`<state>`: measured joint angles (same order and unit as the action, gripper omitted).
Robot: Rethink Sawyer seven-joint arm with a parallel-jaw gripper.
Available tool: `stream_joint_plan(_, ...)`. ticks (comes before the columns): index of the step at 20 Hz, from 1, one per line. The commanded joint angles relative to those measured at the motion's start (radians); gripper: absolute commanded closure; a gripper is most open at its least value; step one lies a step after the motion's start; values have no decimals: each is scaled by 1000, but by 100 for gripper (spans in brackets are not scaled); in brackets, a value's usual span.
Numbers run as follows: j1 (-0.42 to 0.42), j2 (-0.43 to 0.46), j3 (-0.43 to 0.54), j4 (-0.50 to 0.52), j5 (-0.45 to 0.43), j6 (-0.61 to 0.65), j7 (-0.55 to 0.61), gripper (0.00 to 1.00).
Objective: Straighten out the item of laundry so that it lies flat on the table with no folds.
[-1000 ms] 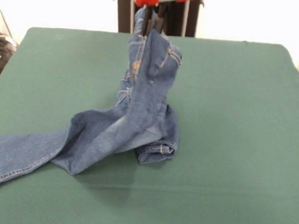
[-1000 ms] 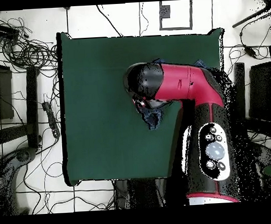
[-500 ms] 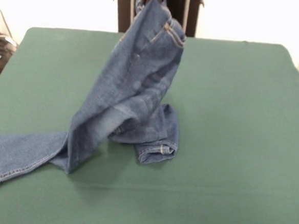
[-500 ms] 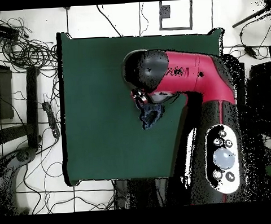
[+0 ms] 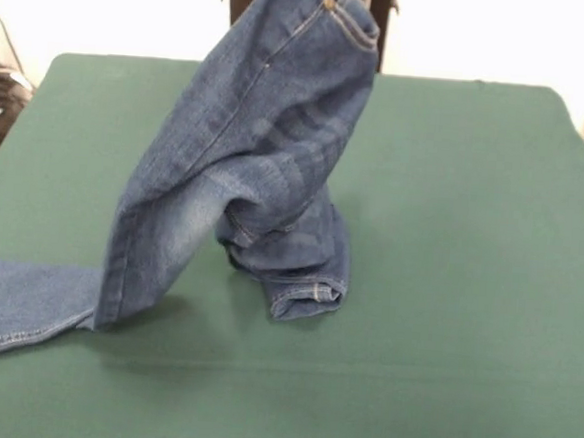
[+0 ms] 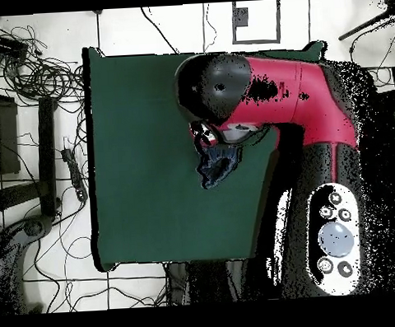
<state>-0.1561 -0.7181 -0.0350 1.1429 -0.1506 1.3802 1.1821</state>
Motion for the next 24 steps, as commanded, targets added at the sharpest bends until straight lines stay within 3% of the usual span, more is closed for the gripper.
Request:
stream_joint_plan(1, 58, -19, 56, -60, 28, 207, 178, 100)
stream_joint_plan(24, 74, -39, 66, -250, -30, 440, 97, 100)
